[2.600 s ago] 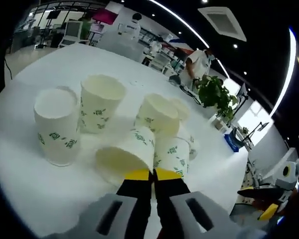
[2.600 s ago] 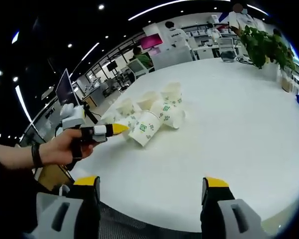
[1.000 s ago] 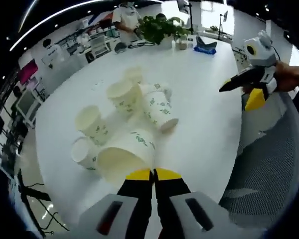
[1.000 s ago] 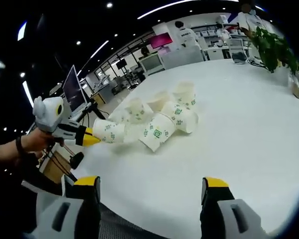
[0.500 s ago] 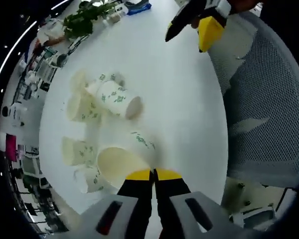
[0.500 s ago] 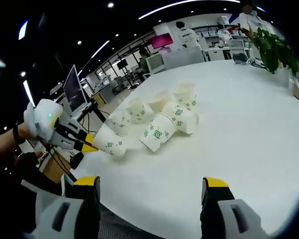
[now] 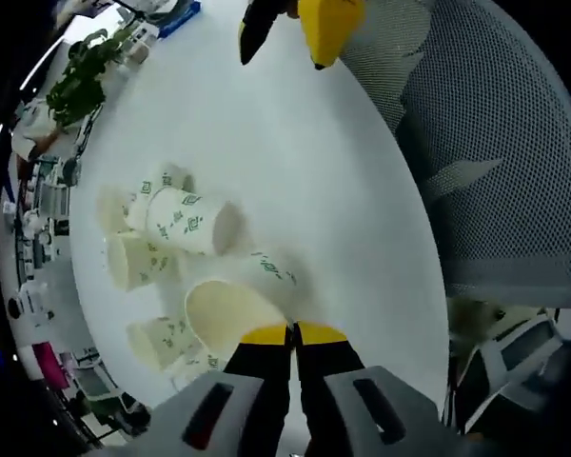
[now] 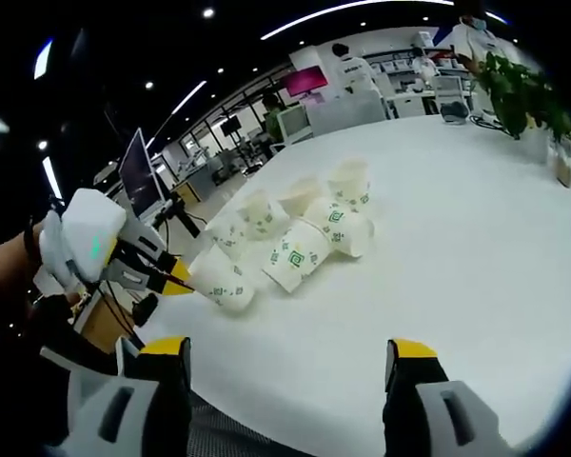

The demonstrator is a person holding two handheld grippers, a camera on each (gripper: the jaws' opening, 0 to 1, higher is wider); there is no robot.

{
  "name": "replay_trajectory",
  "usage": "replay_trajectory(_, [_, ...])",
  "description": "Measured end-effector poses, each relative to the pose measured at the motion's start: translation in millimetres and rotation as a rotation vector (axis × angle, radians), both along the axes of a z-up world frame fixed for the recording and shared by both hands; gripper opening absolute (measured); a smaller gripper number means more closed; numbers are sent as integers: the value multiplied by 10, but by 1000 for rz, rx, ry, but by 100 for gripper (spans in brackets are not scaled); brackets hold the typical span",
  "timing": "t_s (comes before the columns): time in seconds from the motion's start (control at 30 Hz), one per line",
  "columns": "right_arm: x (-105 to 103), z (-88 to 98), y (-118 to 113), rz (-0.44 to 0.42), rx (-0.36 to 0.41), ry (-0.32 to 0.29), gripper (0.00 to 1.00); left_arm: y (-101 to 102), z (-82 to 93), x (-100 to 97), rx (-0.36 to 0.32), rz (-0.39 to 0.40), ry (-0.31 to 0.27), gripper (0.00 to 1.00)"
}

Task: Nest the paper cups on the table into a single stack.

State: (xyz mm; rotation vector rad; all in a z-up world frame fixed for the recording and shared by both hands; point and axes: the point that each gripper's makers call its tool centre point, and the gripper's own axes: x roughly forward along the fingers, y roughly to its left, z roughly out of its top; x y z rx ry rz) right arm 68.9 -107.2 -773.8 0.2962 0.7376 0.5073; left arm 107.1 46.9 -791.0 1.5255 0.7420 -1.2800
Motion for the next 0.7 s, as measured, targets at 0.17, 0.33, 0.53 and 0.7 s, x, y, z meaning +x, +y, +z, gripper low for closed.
replay_trajectory(0.17, [2,3,-7,-3,1,0,85,-50,-39,-15,19,-32,3,0])
replay_trajectory(0.33, [5,-20,-19,-5,0,2,86,-87,-57,-18,29,-60,5,0])
replay_trajectory(0.53, [14,-24,-30,-8,2,2,86,-107,-50,-8,36,-68,3,0])
replay_trajectory(0.7, [23,-26,-58,-15,4,2,86,-100,-66,3,43,-73,5,3])
